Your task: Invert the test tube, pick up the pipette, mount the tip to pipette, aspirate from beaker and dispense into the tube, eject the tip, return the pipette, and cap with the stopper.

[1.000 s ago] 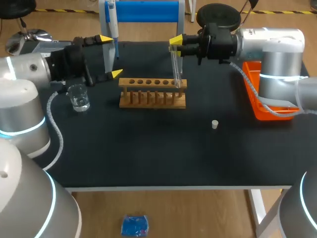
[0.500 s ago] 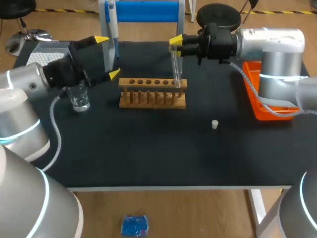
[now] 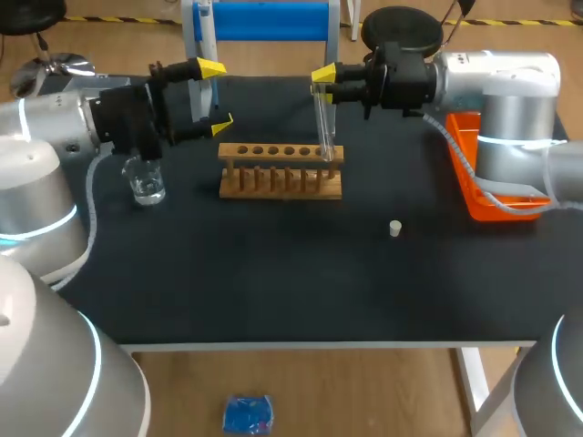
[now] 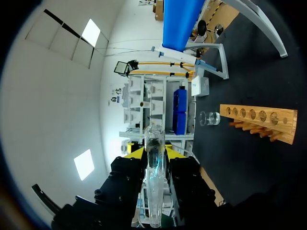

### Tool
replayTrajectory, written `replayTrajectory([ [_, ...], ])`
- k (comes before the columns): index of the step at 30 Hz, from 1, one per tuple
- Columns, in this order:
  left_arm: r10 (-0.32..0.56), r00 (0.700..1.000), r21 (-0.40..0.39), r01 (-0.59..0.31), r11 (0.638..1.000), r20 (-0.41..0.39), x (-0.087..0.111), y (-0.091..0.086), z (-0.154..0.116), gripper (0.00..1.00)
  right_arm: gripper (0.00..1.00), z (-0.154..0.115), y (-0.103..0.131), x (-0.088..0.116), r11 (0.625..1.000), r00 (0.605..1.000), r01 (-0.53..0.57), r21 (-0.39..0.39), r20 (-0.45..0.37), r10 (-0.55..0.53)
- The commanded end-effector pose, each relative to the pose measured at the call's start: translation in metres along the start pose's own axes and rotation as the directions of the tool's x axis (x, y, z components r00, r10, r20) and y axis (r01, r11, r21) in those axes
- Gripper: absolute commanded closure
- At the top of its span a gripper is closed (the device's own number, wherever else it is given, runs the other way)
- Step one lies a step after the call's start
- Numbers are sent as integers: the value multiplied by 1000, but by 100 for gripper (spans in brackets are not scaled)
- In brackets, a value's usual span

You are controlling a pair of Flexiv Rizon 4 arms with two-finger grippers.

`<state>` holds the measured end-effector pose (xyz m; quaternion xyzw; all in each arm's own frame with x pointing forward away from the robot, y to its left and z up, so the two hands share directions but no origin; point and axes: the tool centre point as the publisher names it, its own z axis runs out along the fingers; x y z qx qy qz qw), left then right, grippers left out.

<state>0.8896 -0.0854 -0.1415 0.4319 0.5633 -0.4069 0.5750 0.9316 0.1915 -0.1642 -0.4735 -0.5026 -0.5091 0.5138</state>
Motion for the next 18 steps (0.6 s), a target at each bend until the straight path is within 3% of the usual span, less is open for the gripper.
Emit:
replayTrajectory([
  [1, 287, 936, 72, -278, 958, -204, 1, -8, 13, 0, 100, -1, 0, 0, 1000, 1000, 1, 0, 1, -1],
  [3, 297, 932, 89, -284, 955, -210, 4, -11, 18, 0, 100, -1, 0, 0, 1000, 1000, 1, 0, 1, -1],
  [10, 244, 957, 101, -230, 968, -158, 13, -21, 28, 0, 100, -1, 0, 0, 1000, 1000, 1, 0, 1, -1],
  [13, 159, 978, 75, -150, 986, -137, 15, -29, 33, 0, 100, -1, 0, 0, 1000, 1000, 1, 0, 1, -1],
  [14, 132, 976, 70, -122, 990, -171, 17, -32, 36, 0, 100, -1, 0, 0, 1000, 1000, 1, 0, 1, -1],
  [18, 70, 985, 51, -62, 997, -158, 16, -47, 44, 0, 100, -1, 0, 0, 1000, 1000, 1, 0, 1, -1],
])
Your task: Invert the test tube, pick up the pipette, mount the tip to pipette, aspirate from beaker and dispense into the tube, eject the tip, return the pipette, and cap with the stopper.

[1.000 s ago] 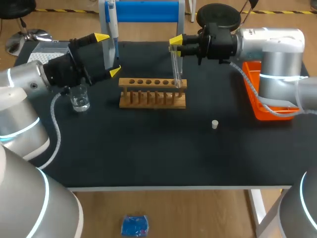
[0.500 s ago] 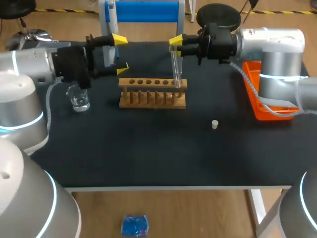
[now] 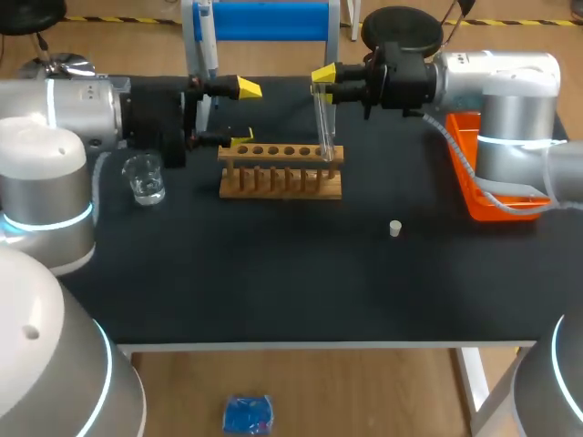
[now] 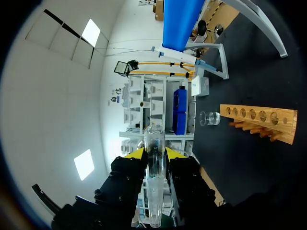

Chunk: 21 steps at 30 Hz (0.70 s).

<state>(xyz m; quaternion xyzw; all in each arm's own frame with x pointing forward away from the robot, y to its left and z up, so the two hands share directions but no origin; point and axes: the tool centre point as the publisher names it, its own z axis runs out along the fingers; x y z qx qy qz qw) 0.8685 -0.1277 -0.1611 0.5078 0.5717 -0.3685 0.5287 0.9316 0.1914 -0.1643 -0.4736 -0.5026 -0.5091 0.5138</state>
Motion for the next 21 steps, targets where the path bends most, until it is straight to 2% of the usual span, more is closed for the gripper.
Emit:
replayTrajectory([
  [1, -35, 999, -34, 35, 999, 3, -6, -16, 12, 0, 100, 0, 0, 0, 1000, 1000, 1, 0, 1, -1],
  [6, -78, 997, -77, 79, 994, 18, -12, -30, 19, 0, 100, 0, 0, 0, 1000, 1000, 1, 0, 1, -1],
  [12, -87, 995, -101, 92, 991, 51, -21, -44, 31, 0, 100, 0, 0, 0, 1000, 1000, 1, 0, 1, -1],
  [21, -98, 990, -81, 107, 991, 104, -23, -59, 60, 0, 100, 0, 0, 0, 1000, 1000, 1, 0, 1, -1],
])
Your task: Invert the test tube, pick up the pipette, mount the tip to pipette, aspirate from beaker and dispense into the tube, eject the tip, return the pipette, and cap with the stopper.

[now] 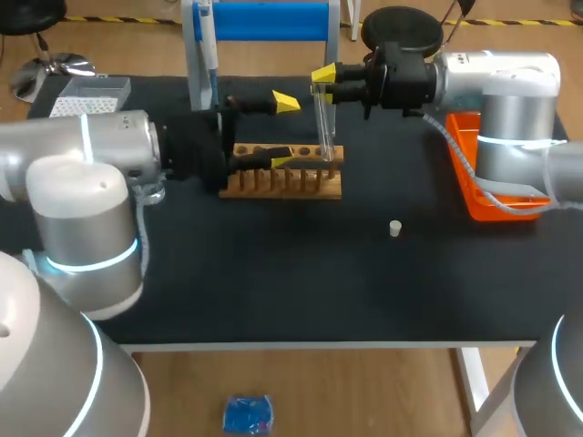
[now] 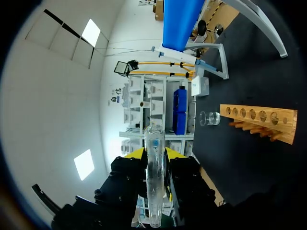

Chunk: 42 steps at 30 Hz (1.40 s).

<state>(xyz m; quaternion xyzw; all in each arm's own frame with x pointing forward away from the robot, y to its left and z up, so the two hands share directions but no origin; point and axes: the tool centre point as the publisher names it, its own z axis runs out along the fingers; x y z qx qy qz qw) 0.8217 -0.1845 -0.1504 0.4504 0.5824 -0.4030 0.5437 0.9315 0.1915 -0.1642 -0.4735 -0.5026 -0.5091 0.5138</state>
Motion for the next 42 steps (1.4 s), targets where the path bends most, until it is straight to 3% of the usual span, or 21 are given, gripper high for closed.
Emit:
replayTrajectory([
  [1, -1, 1000, -34, 2, 999, 24, 4, -4, 21, 0, 100, -1, 0, 0, 1000, 1000, 1, 0, 1, -1],
  [7, 1, 999, -17, 0, 1000, 42, 2, -9, 36, 0, 100, -1, 0, 0, 1000, 1000, 1, 0, 1, -1],
  [16, 11, 999, 80, -14, 997, 45, -7, -19, 56, 0, 100, -1, 0, 0, 1000, 1000, 1, 0, 1, -1],
  [31, -4, 999, 117, -1, 993, 48, -5, -21, 64, 0, 100, -1, 0, 0, 1000, 1000, 1, 0, 1, -1],
  [34, -2, 999, 116, -4, 993, 48, -4, -20, 63, 15, 100, -1, 0, 0, 1000, 1000, 1, 0, 1, -1],
  [35, -1, 999, 117, -5, 993, 48, -4, -20, 63, 43, 100, -1, 0, 0, 1000, 1000, 1, 0, 1, -1],
  [36, 0, 999, 117, -6, 993, 48, -4, -20, 63, 58, 100, -1, 0, 0, 1000, 1000, 1, 0, 1, -1],
  [42, 8, 999, 121, -14, 993, 46, -4, -19, 64, 60, 100, -1, 0, 0, 1000, 1000, 1, 0, 1, -1],
])
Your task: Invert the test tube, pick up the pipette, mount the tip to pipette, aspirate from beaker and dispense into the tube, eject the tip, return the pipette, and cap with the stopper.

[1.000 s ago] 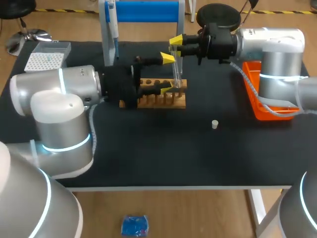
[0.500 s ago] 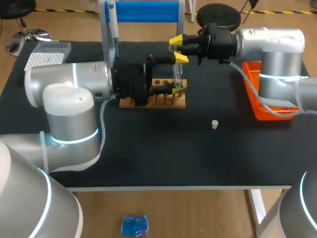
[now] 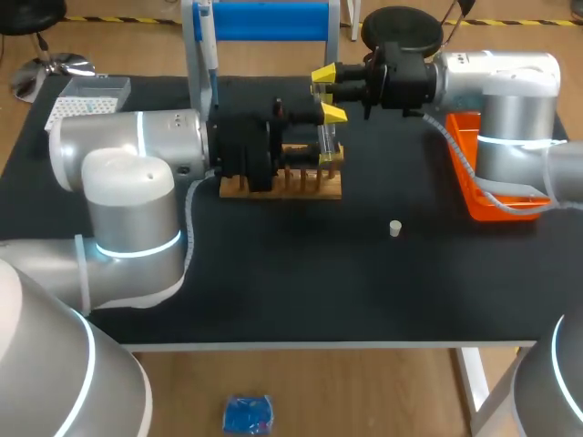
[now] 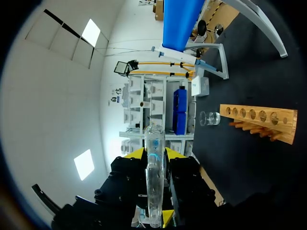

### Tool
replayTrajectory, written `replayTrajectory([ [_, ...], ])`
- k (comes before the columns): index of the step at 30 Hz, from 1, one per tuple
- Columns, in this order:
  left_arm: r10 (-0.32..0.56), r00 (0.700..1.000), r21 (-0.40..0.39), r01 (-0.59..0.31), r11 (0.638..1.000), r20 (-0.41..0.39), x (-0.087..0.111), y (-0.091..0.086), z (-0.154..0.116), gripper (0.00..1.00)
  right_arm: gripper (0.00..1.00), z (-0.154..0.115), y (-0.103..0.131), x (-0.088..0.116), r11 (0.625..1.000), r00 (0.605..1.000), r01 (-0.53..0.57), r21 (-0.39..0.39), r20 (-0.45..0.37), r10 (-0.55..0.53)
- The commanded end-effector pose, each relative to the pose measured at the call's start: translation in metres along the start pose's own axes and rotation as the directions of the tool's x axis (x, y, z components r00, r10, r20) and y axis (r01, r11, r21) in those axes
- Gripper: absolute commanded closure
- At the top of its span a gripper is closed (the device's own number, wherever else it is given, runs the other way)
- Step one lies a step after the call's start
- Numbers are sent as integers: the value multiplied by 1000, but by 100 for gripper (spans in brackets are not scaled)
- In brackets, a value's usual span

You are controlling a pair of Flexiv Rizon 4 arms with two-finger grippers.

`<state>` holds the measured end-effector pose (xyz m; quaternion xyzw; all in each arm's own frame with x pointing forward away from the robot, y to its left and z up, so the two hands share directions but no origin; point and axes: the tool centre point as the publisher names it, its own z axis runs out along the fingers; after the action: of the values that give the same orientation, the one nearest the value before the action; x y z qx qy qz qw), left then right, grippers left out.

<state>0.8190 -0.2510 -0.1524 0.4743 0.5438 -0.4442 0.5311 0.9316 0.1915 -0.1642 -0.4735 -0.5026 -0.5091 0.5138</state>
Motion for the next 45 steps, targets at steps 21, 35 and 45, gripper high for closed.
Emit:
replayTrajectory([
  [21, 15, 999, 21, -16, 1000, 30, 1, 2, -1, 100, 100, -1, 0, 0, 1000, 1000, 1, 0, 1, -1],
  [35, 15, 999, 21, -16, 1000, 30, 1, 2, -1, 100, 0, -1, 0, 0, 1000, 1000, 1, 0, 1, -1],
  [45, 15, 999, 21, -16, 1000, 30, 1, 2, -1, 100, 0, -1, 0, 0, 1000, 1000, 1, 0, 1, -1],
])
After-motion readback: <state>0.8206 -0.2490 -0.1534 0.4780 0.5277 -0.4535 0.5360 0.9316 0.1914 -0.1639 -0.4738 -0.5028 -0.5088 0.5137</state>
